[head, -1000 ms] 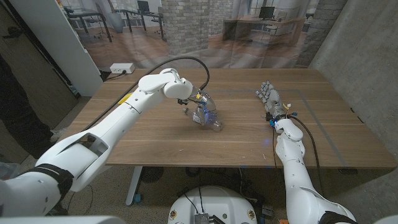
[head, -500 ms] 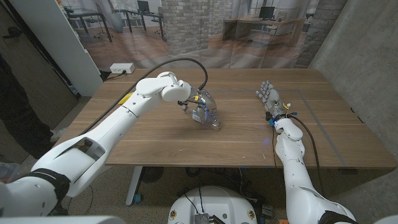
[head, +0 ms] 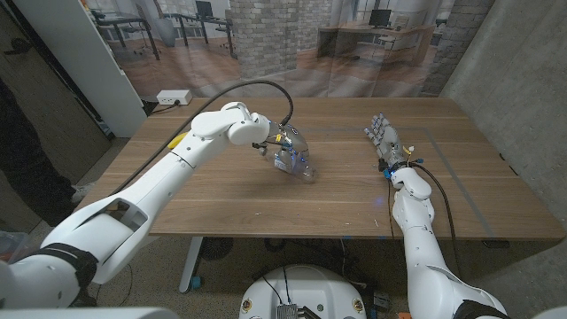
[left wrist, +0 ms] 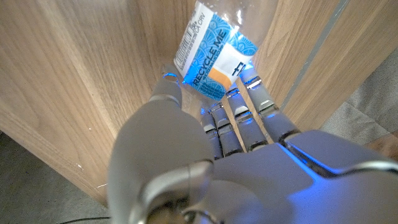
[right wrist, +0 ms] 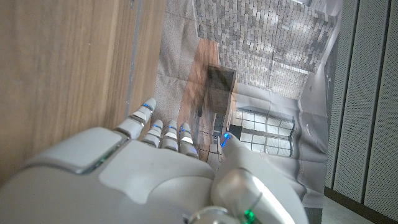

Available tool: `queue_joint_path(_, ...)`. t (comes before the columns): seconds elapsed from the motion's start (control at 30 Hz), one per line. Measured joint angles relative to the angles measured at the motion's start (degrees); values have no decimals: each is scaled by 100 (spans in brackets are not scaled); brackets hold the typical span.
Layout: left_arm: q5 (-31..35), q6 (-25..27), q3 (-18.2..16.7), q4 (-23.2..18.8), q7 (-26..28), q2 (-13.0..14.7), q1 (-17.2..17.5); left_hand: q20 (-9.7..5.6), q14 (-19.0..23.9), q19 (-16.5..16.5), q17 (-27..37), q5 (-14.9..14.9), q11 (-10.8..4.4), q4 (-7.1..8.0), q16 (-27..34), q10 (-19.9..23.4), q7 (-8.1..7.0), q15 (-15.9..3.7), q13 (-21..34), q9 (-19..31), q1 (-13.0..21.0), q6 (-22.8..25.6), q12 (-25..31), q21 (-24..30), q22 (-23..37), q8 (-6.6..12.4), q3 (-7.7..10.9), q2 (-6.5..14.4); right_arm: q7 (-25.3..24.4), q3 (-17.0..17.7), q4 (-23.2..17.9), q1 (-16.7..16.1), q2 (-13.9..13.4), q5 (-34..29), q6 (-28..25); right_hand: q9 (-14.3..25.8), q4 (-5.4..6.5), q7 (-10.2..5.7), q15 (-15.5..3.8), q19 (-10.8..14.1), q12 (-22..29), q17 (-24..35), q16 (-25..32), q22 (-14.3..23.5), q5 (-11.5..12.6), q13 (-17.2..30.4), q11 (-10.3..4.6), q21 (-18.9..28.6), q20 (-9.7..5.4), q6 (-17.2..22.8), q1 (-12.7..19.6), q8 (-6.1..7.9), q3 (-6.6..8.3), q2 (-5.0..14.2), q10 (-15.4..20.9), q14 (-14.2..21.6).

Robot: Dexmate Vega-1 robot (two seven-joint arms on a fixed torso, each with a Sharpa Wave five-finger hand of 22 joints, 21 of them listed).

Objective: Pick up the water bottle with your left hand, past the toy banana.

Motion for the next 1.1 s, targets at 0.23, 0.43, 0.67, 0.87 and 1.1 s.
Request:
queue_joint_path(0.23, 1, 76, -94, -107, 115, 22, 38, 19, 61, -19, -1, -19, -29, -1, -1, 29, -10, -4, 1, -1, -8, 51, -5, 44, -7, -6, 48, 8, 0, -11, -3, 0, 1, -4, 0, 0, 0, 0, 0, 0, 0, 0, 0, 0, 0, 0, 0, 0, 0, 0, 0, 0, 0, 0, 0, 0)
queue_joint_path(0.43, 24, 113, -147, -178, 221, 44, 55, 8, 94, -31, 23, -23, -30, -9, -2, 29, -9, -26, 1, -2, -13, 111, -6, 45, -11, -12, 88, 13, -3, -18, -4, 2, 3, -10, 0, 0, 0, 0, 0, 0, 0, 0, 0, 0, 0, 0, 0, 0, 0, 0, 0, 0, 0, 0, 0, 0)
queue_joint_path(0.67, 66, 136, -191, -244, 355, 58, 56, 10, 147, -50, 27, -27, -41, -31, -36, 103, -29, -19, 14, -4, -13, 173, -23, 90, -10, -13, 111, 13, -14, -21, -5, 10, 4, -14, 6, 0, 0, 0, 0, 0, 0, 0, 0, 0, 0, 0, 0, 0, 0, 0, -1, 0, 0, -1, 0, 0)
queue_joint_path(0.87, 111, 144, -210, -268, 469, 61, 36, 10, 196, -51, 52, -44, -52, -55, -37, 122, -49, -11, 26, 28, -13, 214, -31, 133, -28, -11, 135, 13, -21, -23, 28, 35, 3, -17, 26, 0, 0, 0, -1, 0, 0, 0, 0, 0, 0, 0, 0, 0, 0, 0, -23, 0, 0, -23, 0, 0)
queue_joint_path(1.1, 166, 149, -223, -269, 621, 54, -22, 11, 209, -51, 79, -61, -52, -55, -47, 174, -50, -19, 33, 29, -13, 255, -44, 145, -32, 18, 135, 13, -29, -23, 109, 83, -10, -21, 49, 0, 0, 0, -1, 0, 0, 0, 0, 0, 0, 0, 0, 0, 0, 0, -23, 0, 0, -23, 0, 0)
